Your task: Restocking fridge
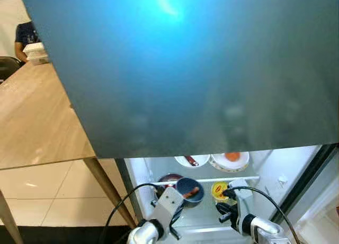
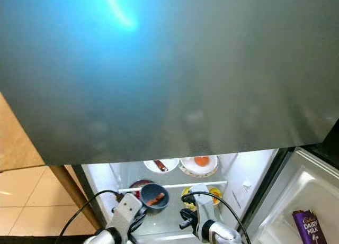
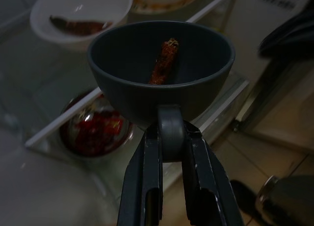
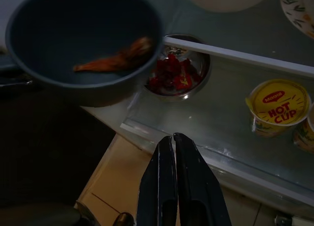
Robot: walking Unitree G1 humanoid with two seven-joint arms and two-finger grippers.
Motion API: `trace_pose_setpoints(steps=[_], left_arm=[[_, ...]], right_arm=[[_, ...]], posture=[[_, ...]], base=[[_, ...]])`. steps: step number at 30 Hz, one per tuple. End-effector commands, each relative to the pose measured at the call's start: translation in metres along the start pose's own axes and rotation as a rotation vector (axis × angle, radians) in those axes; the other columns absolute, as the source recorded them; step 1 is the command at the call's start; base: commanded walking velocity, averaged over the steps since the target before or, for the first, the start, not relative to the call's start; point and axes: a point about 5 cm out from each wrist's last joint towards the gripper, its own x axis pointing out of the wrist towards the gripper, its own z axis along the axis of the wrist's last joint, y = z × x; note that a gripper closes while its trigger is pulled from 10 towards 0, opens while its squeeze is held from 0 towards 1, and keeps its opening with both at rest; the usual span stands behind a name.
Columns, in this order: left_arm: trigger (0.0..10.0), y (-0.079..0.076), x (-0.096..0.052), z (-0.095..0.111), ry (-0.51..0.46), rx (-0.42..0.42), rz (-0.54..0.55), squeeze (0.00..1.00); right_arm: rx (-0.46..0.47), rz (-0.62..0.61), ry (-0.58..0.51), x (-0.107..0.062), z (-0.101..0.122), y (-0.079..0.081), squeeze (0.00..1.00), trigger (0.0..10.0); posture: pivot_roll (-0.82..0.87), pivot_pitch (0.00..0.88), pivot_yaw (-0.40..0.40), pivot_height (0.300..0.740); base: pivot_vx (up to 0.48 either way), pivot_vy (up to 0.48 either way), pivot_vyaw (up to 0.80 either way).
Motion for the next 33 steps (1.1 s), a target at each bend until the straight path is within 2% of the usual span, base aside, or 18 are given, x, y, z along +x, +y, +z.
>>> trace_pose_setpoints(steps=[1,13,16,22,24,33], left_arm=[[10.0,-0.001,0.004,0.008,-0.035,0.024,-0.011,0.0],[10.0,0.006,0.005,0.016,-0.08,0.043,0.038,0.0],[10.0,0.006,0.006,0.019,-0.103,0.034,0.047,0.0],[10.0,0.005,0.013,0.042,-0.218,0.034,0.047,0.0],[10.0,0.004,0.018,0.059,-0.3,0.055,0.047,0.0],[10.0,0.013,0.018,0.075,-0.384,0.052,0.126,0.0]], right_arm=[[-0.002,0.001,-0.042,0.001,0.01,-0.002,0.0,10.0],[0.006,-0.048,-0.161,-0.003,0.036,-0.019,0.0,10.0],[0.014,-0.061,-0.176,-0.004,0.039,-0.021,0.0,10.0],[0.024,-0.074,-0.2,-0.005,0.046,-0.026,0.0,10.0],[0.022,-0.086,-0.203,-0.005,0.051,-0.029,0.0,10.0],[0.034,-0.073,-0.23,-0.007,0.056,-0.031,0.0,10.0]], posture=[[-0.07,0.0,0.042,0.641],[-0.07,0.0,0.048,0.588],[-0.07,0.0,0.046,0.588],[-0.07,0.0,0.043,0.588],[-0.07,0.0,0.043,0.575],[-0.07,0.0,0.043,0.54]], base=[[0.0,0.0,0.0],[0.0,0.0,0.0],[0.0,0.0,0.0],[0.0,0.0,0.0],[0.0,0.0,0.0],[0.0,0.0,0.0]])
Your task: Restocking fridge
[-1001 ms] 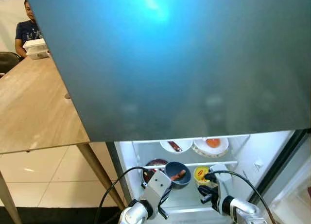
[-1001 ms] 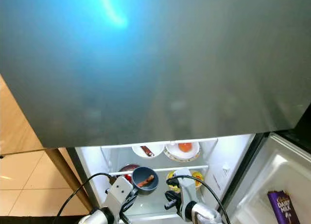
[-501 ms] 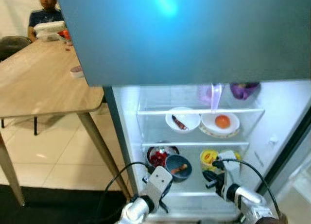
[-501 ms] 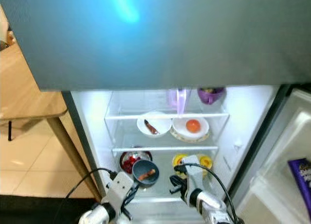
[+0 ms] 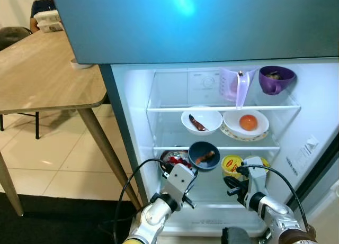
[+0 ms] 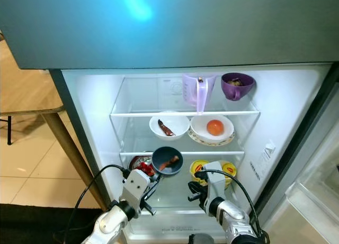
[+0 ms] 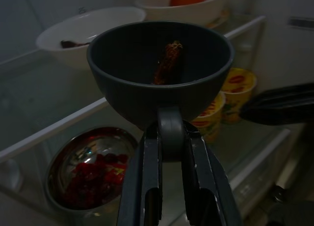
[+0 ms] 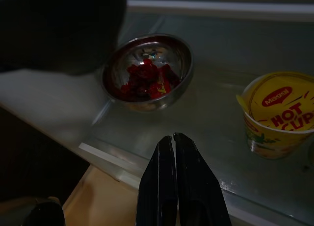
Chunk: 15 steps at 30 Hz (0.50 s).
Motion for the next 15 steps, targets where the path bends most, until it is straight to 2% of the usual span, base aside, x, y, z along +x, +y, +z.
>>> trace_pose_setpoints(steps=[1,9,15], left_arm=[[10.0,0.003,0.002,0.006,-0.041,-0.007,0.041,0.0],[10.0,0.003,0.002,0.009,-0.066,-0.023,0.043,0.0],[10.0,-0.01,0.001,0.019,-0.136,-0.028,-0.048,0.0]], right_arm=[[0.013,0.0,-0.026,0.0,0.006,-0.003,0.0,10.0],[0.026,-0.002,-0.06,-0.004,0.013,-0.011,0.0,10.0],[0.038,0.075,-0.113,-0.007,0.023,-0.014,0.0,10.0]], posture=[[-0.07,0.0,0.043,0.535],[-0.07,0.0,0.043,0.515],[-0.07,0.0,0.044,0.495]], base=[[0.0,0.0,0.0],[0.0,0.0,0.0],[0.0,0.0,0.0]])
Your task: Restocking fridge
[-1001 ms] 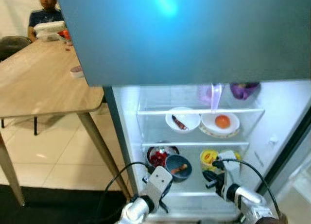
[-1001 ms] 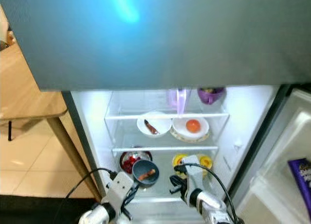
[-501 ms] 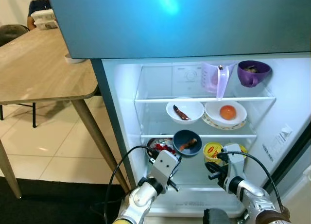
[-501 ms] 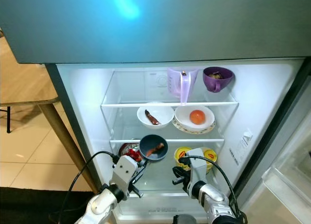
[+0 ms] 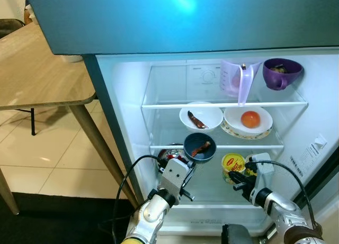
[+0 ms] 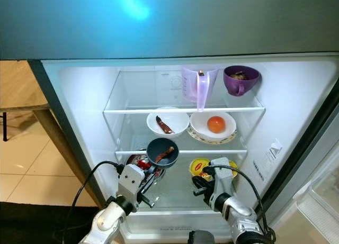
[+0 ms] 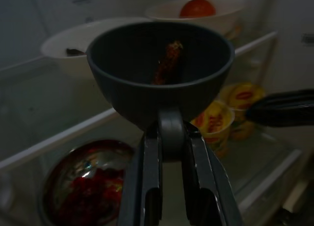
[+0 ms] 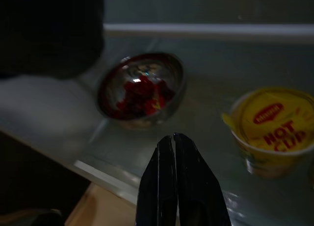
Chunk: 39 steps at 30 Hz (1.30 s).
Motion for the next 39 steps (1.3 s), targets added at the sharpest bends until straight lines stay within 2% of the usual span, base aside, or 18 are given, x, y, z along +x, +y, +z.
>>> trace_pose_setpoints(steps=[1,5,8,12,14,15,17,21,23,26,31,32,37,39], left_arm=[[10.0,-0.009,0.002,0.007,-0.05,-0.012,-0.037,0.0],[10.0,-0.018,0.0,0.02,-0.117,-0.005,-0.152,0.0],[10.0,-0.019,0.0,0.03,-0.155,-0.004,-0.21,0.0],[10.0,-0.018,-0.001,0.038,-0.18,-0.006,-0.238,0.0],[10.0,-0.018,-0.002,0.053,-0.223,-0.005,-0.288,0.0],[10.0,-0.018,-0.002,0.053,-0.223,-0.005,-0.288,0.0],[10.0,-0.016,-0.003,0.065,-0.26,0.001,-0.303,0.0],[10.0,-0.011,-0.003,0.078,-0.298,0.013,-0.277,0.0],[10.0,0.0,-0.004,0.09,-0.342,0.012,-0.194,0.0],[10.0,0.007,-0.006,0.097,-0.365,-0.002,-0.134,0.0],[10.0,0.014,-0.014,0.108,-0.377,-0.026,-0.051,0.0],[10.0,0.018,-0.02,0.114,-0.377,-0.046,0.009,0.0],[10.0,0.018,-0.027,0.121,-0.373,-0.067,0.039,0.0],[10.0,0.018,-0.029,0.124,-0.373,-0.072,0.046,0.0]], right_arm=[[0.014,0.025,-0.025,-0.002,0.005,-0.002,0.0,10.0],[0.004,0.138,-0.08,-0.012,0.017,-0.007,0.0,10.0],[0.001,0.2,-0.12,-0.019,0.026,-0.011,0.0,10.0],[-0.007,0.23,-0.136,-0.023,0.031,-0.013,0.0,10.0],[-0.016,0.267,-0.154,-0.03,0.037,-0.017,0.0,10.0],[-0.016,0.267,-0.154,-0.03,0.037,-0.017,0.0,10.0],[-0.024,0.272,-0.15,-0.033,0.039,-0.02,0.0,10.0],[-0.037,0.235,-0.141,-0.036,0.039,-0.025,0.0,10.0],[-0.031,0.159,-0.152,-0.04,0.041,-0.034,0.0,10.0],[-0.024,0.136,-0.168,-0.043,0.043,-0.039,0.0,10.0],[-0.03,0.131,-0.202,-0.05,0.048,-0.042,0.0,10.0],[-0.041,0.125,-0.249,-0.055,0.055,-0.045,0.0,10.0],[-0.053,0.175,-0.303,-0.059,0.062,-0.041,0.0,10.0],[-0.072,0.25,-0.305,-0.059,0.063,-0.034,0.0,10.0]], posture=[[-0.07,0.0,0.044,0.495],[-0.07,0.0,0.044,0.485],[-0.06,0.0,0.044,0.485],[-0.06,0.0,0.044,0.485],[-0.06,0.0,0.044,0.485],[-0.06,0.0,0.044,0.485],[-0.06,0.0,0.044,0.485],[-0.06,0.0,0.044,0.485],[-0.05,0.0,0.047,0.485],[-0.05,0.0,0.047,0.485],[-0.05,0.0,0.055,0.485],[-0.05,0.0,0.064,0.485],[-0.05,0.0,0.068,0.485],[-0.05,0.0,0.068,0.485]], base=[[0.0,0.0,0.0],[0.0,0.0,0.0],[0.0,0.0,0.0],[0.0,0.0,0.0],[0.0,0.0,0.0],[0.0,0.0,0.0],[0.0,0.0,0.0],[0.0,0.0,0.0],[0.0,0.0,0.0],[0.0,0.0,0.0],[0.0,0.0,0.0],[0.0,0.0,0.0],[0.0,0.0,0.0],[0.0,0.0,0.0]])
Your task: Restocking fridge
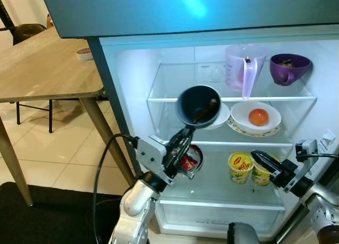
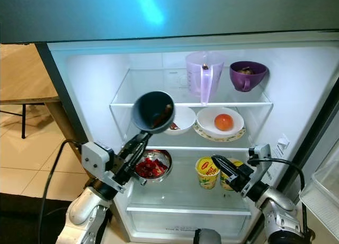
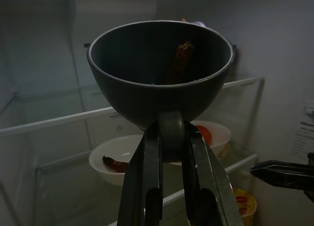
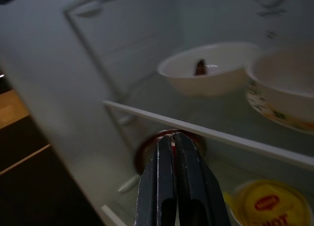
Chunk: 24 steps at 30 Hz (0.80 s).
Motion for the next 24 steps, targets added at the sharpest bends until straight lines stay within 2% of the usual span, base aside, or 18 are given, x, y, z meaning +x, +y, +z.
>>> trace_pose_setpoints(steps=[1,5,7,8,11,18,21,24], left_arm=[[10.0,0.003,-0.002,0.006,-0.007,-0.01,0.02,0.0],[10.0,0.006,-0.001,0.009,-0.007,-0.013,0.039,0.0],[10.0,0.01,0.0,0.012,-0.012,-0.018,0.061,0.0],[10.0,0.01,0.0,0.012,-0.012,-0.018,0.061,0.0],[10.0,0.013,0.002,0.019,-0.014,-0.028,0.096,0.0],[10.0,0.014,0.004,0.024,-0.021,-0.032,0.12,0.0],[10.0,0.025,0.01,0.029,-0.029,-0.037,0.181,0.0],[10.0,0.031,0.015,0.03,-0.032,-0.029,0.209,0.0]], right_arm=[[-0.006,0.091,-0.006,0.0,0.004,0.008,0.0,10.0],[-0.008,0.184,0.007,0.002,0.004,0.019,0.0,10.0],[-0.018,0.28,0.017,0.007,0.005,0.031,0.0,10.0],[-0.018,0.28,0.017,0.007,0.005,0.031,0.0,10.0],[-0.036,0.366,-0.006,0.016,0.014,0.046,0.0,10.0],[-0.026,0.413,-0.048,0.026,0.021,0.057,0.0,10.0],[-0.071,0.373,-0.1,0.042,0.037,0.059,0.0,10.0],[-0.107,0.339,-0.098,0.047,0.042,0.057,0.0,10.0]], posture=[[-0.05,0.0,0.068,0.485],[-0.05,0.0,0.068,0.485],[-0.05,0.0,0.068,0.485],[-0.05,0.0,0.068,0.485],[-0.05,0.0,0.07,0.485],[-0.05,0.0,0.07,0.485],[-0.05,0.0,0.068,0.485],[-0.05,0.0,0.068,0.485]], base=[[0.0,0.0,0.0],[0.0,0.0,0.0],[0.0,0.0,0.0],[0.0,0.0,0.0],[0.0,0.0,0.0],[0.0,0.0,0.0],[0.0,0.0,0.0],[0.0,0.0,0.0]])
